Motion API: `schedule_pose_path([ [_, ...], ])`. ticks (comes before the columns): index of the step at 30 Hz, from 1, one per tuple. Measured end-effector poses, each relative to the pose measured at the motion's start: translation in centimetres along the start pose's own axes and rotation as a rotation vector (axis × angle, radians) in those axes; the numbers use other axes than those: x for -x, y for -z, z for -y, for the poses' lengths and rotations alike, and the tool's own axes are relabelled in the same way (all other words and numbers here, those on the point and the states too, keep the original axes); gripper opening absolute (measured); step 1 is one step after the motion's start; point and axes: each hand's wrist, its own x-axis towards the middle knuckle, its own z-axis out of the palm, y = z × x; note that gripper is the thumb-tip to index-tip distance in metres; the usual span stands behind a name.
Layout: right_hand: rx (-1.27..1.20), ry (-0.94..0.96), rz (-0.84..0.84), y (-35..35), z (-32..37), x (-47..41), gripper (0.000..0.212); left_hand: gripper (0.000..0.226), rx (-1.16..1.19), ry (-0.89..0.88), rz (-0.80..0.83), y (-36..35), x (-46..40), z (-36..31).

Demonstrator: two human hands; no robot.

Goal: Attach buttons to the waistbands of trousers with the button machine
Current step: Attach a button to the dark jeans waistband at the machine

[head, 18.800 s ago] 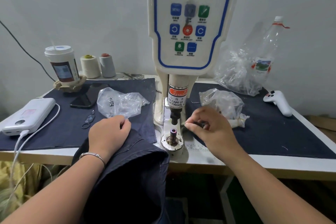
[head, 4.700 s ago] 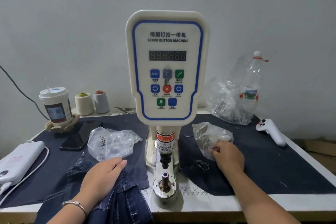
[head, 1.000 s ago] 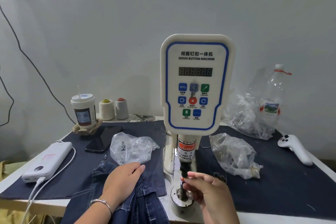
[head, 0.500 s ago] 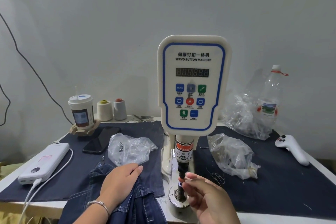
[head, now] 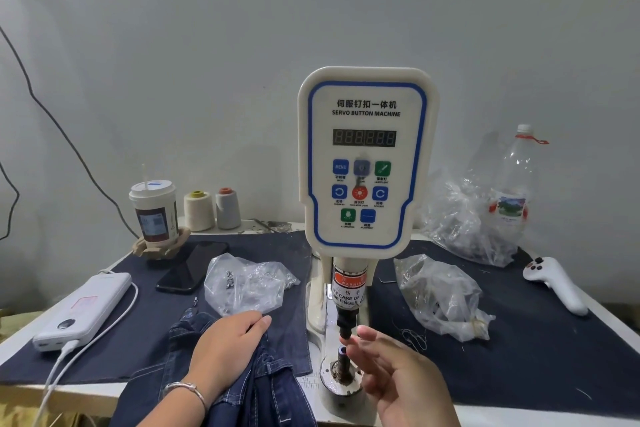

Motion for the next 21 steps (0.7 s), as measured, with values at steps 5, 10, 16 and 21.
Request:
schedule_pose_path([
  [5, -0.012, -0.006, 0.021, -0.48, 0.16, 0.16, 0.016, 0.042, -0.004, -0.004, 0.001, 0.07, 0.06, -0.03],
  [10, -0.059, -0.026, 0.036, -0.41, 0.32, 0.39, 0.017, 0.043, 0.000, -0.005, 0.007, 0.04, 0.06, 0.00],
  [16, -0.117, -0.032, 0.046, -0.45, 0.26, 0.77, 0.017, 0.043, 0.012, -0.004, 0.008, 0.07, 0.15, 0.03],
  [21, -0.084, 0.027, 0.063, -0.44, 0.04, 0.93, 0.017, 0.044, 0.010, 0.001, 0.004, 0.09, 0.18, -0.08],
])
